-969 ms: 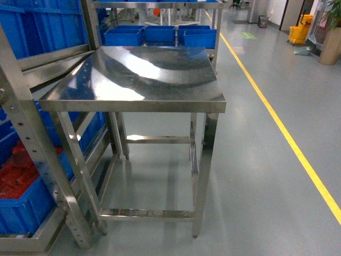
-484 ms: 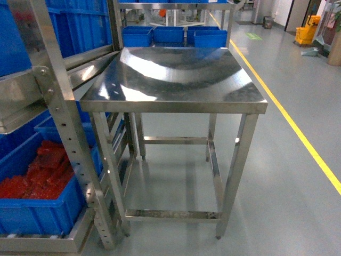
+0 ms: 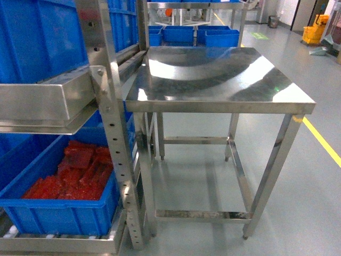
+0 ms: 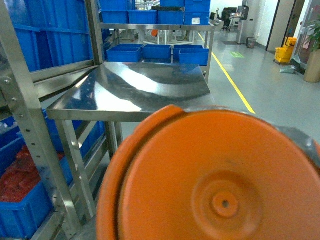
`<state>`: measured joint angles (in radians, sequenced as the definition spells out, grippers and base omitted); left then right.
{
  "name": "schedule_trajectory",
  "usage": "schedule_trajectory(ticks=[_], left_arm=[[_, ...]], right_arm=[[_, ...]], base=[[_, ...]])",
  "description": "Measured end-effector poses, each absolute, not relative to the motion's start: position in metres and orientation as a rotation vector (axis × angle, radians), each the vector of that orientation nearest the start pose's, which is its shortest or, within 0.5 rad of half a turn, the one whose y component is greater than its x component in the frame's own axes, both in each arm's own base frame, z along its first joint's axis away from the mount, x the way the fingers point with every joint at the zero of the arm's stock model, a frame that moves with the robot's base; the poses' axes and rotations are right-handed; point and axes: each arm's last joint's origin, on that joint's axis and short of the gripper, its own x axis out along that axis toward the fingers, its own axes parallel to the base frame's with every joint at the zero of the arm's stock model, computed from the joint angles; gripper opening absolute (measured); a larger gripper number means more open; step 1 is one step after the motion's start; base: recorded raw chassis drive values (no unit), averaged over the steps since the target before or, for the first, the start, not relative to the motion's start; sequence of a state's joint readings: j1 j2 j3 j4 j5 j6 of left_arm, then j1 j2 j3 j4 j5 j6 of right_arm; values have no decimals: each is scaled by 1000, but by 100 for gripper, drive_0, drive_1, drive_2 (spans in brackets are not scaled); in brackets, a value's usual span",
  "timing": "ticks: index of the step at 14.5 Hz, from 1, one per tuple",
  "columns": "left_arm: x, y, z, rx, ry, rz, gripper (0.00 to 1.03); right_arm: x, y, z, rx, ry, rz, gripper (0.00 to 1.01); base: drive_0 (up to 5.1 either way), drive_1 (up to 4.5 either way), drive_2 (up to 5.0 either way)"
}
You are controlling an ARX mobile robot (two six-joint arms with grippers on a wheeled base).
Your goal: Sort blue parts and orange caps into right shelf containers
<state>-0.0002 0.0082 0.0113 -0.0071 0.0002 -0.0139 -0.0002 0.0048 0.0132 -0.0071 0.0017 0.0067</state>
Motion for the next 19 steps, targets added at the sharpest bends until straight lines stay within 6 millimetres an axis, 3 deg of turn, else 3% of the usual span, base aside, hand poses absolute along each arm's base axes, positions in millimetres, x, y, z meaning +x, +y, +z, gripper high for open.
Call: schedule_trajectory(ticks=[19], left_arm=[[98, 0, 166, -14, 4, 1, 41]], right_arm=[[97, 0, 167, 7, -4, 0, 44]], base=[[-505, 240, 240]])
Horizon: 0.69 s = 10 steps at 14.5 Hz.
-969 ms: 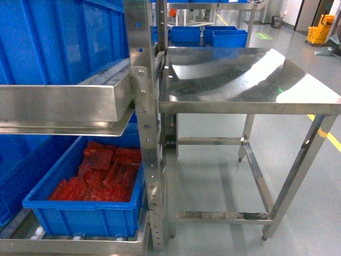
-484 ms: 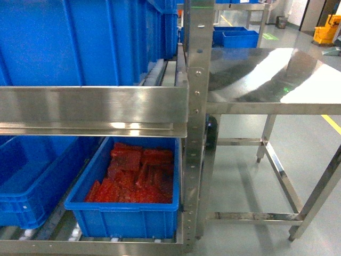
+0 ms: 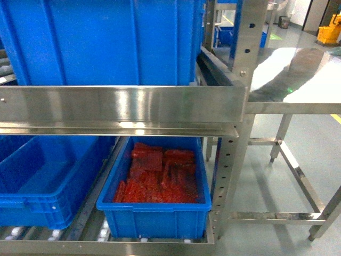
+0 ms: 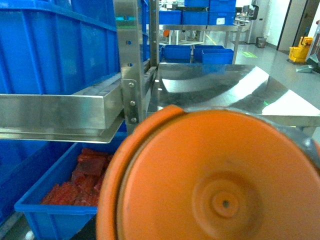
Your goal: Sort blue parts and orange caps into right shelf containers
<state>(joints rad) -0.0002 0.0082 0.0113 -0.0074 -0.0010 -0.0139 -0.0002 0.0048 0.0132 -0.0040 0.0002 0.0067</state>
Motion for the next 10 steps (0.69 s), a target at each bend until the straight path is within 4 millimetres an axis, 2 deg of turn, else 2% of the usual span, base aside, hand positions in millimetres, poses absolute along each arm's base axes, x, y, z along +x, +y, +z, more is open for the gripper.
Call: schedule_trajectory(ticks=[10], left_arm=[[98, 0, 166, -14, 4, 1, 41]], right_arm=[[97, 0, 167, 7, -2, 0, 44]], base=[[-504, 241, 241]])
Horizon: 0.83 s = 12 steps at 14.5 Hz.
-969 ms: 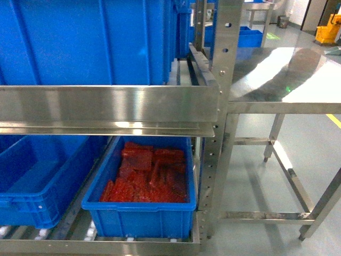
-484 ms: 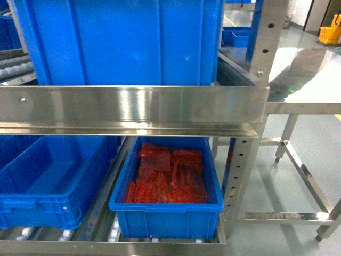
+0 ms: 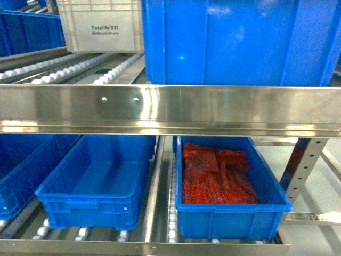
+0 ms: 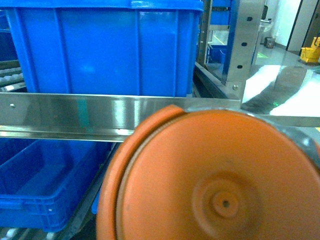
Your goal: Sort blue parts and orange caps into right shelf containers
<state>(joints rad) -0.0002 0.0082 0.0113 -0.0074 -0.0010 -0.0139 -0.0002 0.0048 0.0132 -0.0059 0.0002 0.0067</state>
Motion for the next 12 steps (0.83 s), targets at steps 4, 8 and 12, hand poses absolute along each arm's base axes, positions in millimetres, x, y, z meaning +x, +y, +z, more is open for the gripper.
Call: schedule_trajectory(ticks=[4, 8, 12], left_arm=[[98, 0, 166, -14, 4, 0, 41], [98, 0, 166, -14, 5, 0, 41], [98, 0, 166, -14, 3, 0, 41]], right_arm=[[97, 0, 167, 7, -4, 0, 44], [97, 0, 167, 7, -3, 0, 44], [97, 0, 167, 7, -3, 0, 44]], base=[[-507, 238, 238], [-509, 236, 236], [-504, 242, 242]])
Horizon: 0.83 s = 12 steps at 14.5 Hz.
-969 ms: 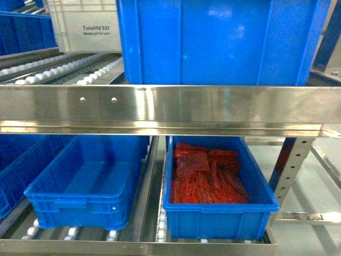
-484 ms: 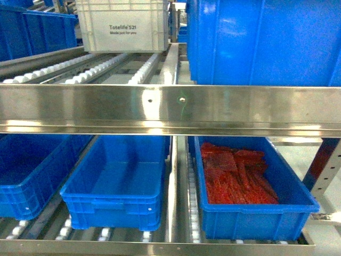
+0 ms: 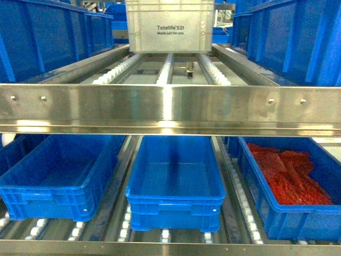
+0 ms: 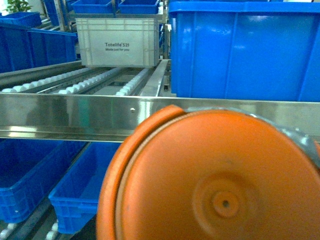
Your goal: Sort blue parts and orange caps into right shelf containers
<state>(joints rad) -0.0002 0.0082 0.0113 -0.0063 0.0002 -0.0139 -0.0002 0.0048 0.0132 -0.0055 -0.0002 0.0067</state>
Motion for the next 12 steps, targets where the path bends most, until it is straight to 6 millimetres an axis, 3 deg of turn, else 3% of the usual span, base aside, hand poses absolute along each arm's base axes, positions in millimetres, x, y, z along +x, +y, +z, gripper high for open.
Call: schedule_trajectory(ticks=[12], left_arm=[[98, 0, 166, -14, 3, 0, 41]], right_arm=[[97, 0, 167, 7, -6, 0, 44]], base=[[-496, 249, 249]])
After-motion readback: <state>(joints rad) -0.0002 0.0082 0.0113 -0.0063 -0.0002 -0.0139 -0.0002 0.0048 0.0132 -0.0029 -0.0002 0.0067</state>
